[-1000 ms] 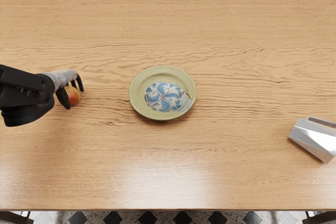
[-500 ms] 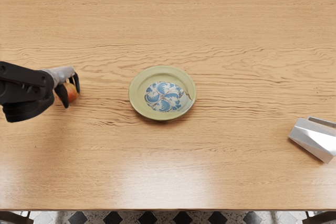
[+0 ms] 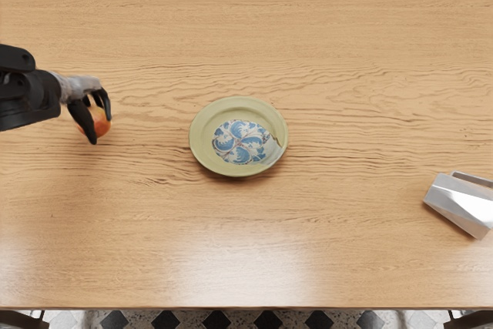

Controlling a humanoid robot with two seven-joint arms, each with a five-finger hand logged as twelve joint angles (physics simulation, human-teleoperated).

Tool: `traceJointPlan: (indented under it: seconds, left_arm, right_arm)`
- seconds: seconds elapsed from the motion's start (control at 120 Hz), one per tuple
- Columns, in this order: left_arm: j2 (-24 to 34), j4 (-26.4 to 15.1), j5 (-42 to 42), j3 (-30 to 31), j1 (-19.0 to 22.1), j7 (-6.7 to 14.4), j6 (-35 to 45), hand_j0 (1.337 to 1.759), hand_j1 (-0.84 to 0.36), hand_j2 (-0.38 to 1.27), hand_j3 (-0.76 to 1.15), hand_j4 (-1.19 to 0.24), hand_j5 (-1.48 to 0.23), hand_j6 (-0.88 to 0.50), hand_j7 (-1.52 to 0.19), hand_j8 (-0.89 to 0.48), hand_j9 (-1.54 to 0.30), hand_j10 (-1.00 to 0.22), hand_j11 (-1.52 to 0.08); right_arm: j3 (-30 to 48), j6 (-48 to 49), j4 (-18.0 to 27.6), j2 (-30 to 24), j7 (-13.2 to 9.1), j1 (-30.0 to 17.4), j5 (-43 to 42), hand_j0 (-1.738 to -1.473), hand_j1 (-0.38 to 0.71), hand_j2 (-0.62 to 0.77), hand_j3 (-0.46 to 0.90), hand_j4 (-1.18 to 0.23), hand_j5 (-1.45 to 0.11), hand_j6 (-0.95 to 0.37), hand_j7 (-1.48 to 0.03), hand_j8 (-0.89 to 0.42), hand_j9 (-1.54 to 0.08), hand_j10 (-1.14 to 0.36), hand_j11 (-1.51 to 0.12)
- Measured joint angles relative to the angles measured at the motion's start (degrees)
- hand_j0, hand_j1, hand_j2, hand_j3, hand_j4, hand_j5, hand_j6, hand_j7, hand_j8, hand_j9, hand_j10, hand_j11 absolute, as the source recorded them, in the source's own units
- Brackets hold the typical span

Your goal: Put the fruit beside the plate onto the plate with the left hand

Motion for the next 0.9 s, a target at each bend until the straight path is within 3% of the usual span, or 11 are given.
traceJointPlan:
  seconds: [0.3, 0.55, 0.9]
  left_arm:
    - [1.1, -2.9, -0.9, -4.8, -1.9, -0.1, -3.5, 1.652, -0.41, 0.55, 0.00, -0.77, -1.21, -0.21, -1.12, -0.24, -1.14, -0.60, -1.14]
    - [2.0, -4.2, -0.9, -9.7, -2.8, 0.0, -5.2, 1.650, -0.33, 0.40, 0.00, -0.77, -1.20, -0.27, -1.17, -0.30, -1.14, -0.71, -1.14]
    - [-1.1, -6.4, -1.8, -15.9, -3.5, 0.0, -6.4, 1.650, -0.32, 0.40, 0.00, -0.75, -1.21, -0.25, -1.21, -0.29, -1.14, -0.71, -1.14]
  right_arm:
    - [0.0, 0.0, 0.0, 0.0, 0.0, 0.0, 0.0, -1.658, -0.32, -0.01, 0.00, -0.03, -0.03, -0.03, -0.03, -0.03, -0.03, -0.03, -0.03]
    - [0.0, 0.0, 0.0, 0.0, 0.0, 0.0, 0.0, -1.658, -0.32, -0.01, 0.00, -0.03, -0.03, -0.03, -0.03, -0.03, -0.03, -0.03, -0.03]
    - [0.0, 0.0, 0.0, 0.0, 0.0, 0.0, 0.0, -1.658, -0.32, -0.01, 0.00, -0.03, -0.03, -0.03, -0.03, -0.03, -0.03, -0.03, -0.03]
